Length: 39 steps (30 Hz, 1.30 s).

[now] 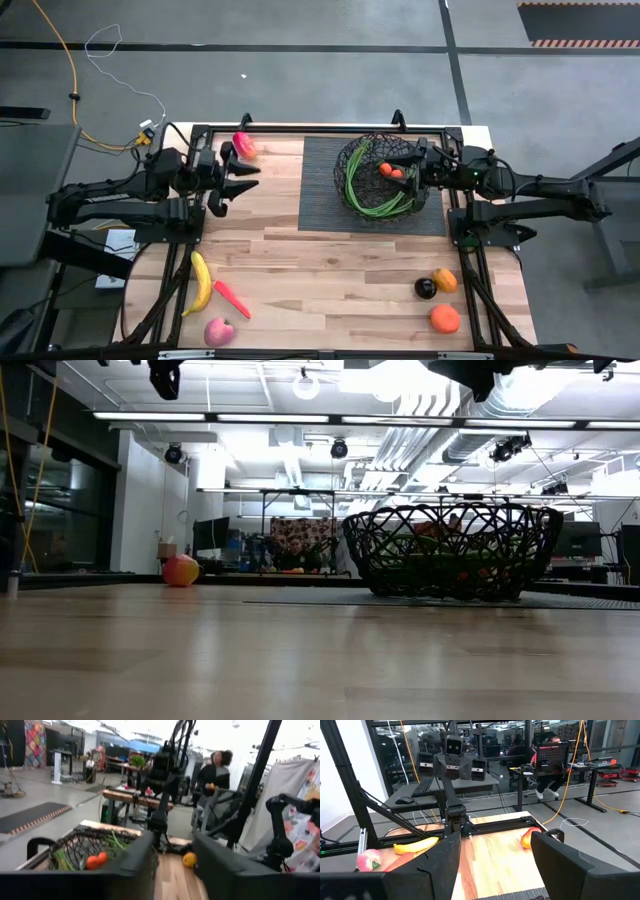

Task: Build produce basket
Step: Put the mangosteen into the wire basket

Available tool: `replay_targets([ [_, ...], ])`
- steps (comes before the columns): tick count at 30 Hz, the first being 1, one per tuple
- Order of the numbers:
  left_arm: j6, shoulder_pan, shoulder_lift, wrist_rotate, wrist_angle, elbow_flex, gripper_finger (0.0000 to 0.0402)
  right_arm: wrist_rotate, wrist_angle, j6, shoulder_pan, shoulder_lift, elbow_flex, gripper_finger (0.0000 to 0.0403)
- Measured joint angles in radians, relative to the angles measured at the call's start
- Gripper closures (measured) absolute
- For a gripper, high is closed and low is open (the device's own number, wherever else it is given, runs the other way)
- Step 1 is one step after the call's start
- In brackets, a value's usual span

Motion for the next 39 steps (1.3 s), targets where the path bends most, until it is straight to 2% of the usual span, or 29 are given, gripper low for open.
replay_targets([
  [2, 0.005, -0.013, 0.000, -0.009, -0.020, 0.000, 0.0357, 0.000, 0.000, 0.000, 0.000, 0.000, 0.000, 0.0169],
  [3, 0.007, -0.017, 0.000, -0.009, -0.026, 0.000, 0.0378, 0.000, 0.000, 0.001, 0.000, 0.000, 0.000, 0.0169],
  [12, 0.015, -0.037, -0.001, -0.062, -0.035, 0.000, 0.0400, 0.000, -0.041, 0.012, 0.000, 0.001, 0.010, 0.0169],
  [14, 0.024, -0.037, -0.003, -0.068, -0.030, 0.000, 0.0401, 0.007, -0.166, 0.058, 0.000, 0.014, 0.064, 0.0169],
  [20, 0.022, -0.037, -0.003, -0.072, -0.027, 0.000, 0.0401, -0.025, -0.786, 0.226, 0.074, 0.112, 0.304, 0.0169],
  [25, 0.000, -0.037, 0.001, -0.072, -0.095, 0.000, 0.0401, -0.186, -1.156, 0.526, 0.244, 0.215, 0.422, 0.0169],
  [28, 0.000, -0.037, 0.004, -0.084, -0.149, 0.000, 0.0401, -0.268, -1.271, 0.708, 0.404, 0.268, 0.430, 0.0169],
  [31, -0.004, -0.037, 0.007, -0.089, -0.174, 0.000, 0.0402, -0.300, -1.276, 0.961, 0.566, 0.311, 0.387, 0.0169],
  [34, -0.008, -0.037, 0.006, -0.090, -0.168, 0.000, 0.0401, -0.299, -1.223, 1.280, 0.708, 0.353, 0.334, 0.0169],
  [39, -0.009, -0.037, 0.006, -0.090, -0.168, 0.000, 0.0401, -0.294, -1.053, 1.731, 0.853, 0.434, 0.243, 0.0169],
])
